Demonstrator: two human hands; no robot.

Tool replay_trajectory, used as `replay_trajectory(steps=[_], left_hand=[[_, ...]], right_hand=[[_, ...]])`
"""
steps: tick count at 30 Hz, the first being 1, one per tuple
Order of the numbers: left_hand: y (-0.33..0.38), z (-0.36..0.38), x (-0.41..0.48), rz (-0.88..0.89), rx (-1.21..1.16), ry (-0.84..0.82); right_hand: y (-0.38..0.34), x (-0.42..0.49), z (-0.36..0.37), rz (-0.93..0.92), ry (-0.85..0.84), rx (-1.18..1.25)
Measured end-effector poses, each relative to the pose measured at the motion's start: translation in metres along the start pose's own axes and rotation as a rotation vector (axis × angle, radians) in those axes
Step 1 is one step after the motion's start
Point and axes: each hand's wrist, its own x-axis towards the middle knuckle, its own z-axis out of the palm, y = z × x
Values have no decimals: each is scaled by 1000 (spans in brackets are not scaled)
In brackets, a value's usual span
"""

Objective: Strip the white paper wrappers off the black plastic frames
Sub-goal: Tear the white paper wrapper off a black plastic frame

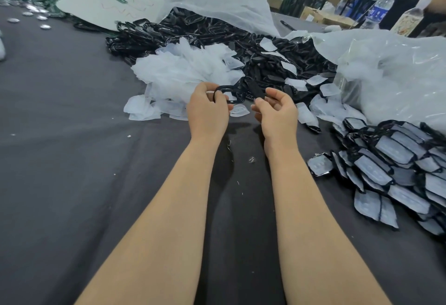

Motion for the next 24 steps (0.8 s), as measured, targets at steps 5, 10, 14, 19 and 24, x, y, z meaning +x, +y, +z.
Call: replay_trajectory(steps=[5, 10, 14, 19, 24], left_hand=[[0, 0, 1, -2, -30, -25], [1, 1, 1, -16, -52, -42], [2, 3, 1, -23, -40, -80], [0, 1, -1, 32, 42, -96], [-1, 0, 0, 27, 20, -112]], right_hand=[[2, 3, 2, -17, -3, -51], [2, 0, 4, -90, 26, -18], [2, -4, 6, -235, 10, -195], [-1, -11, 10, -413, -43, -452], [1, -11, 12, -421, -18, -495]])
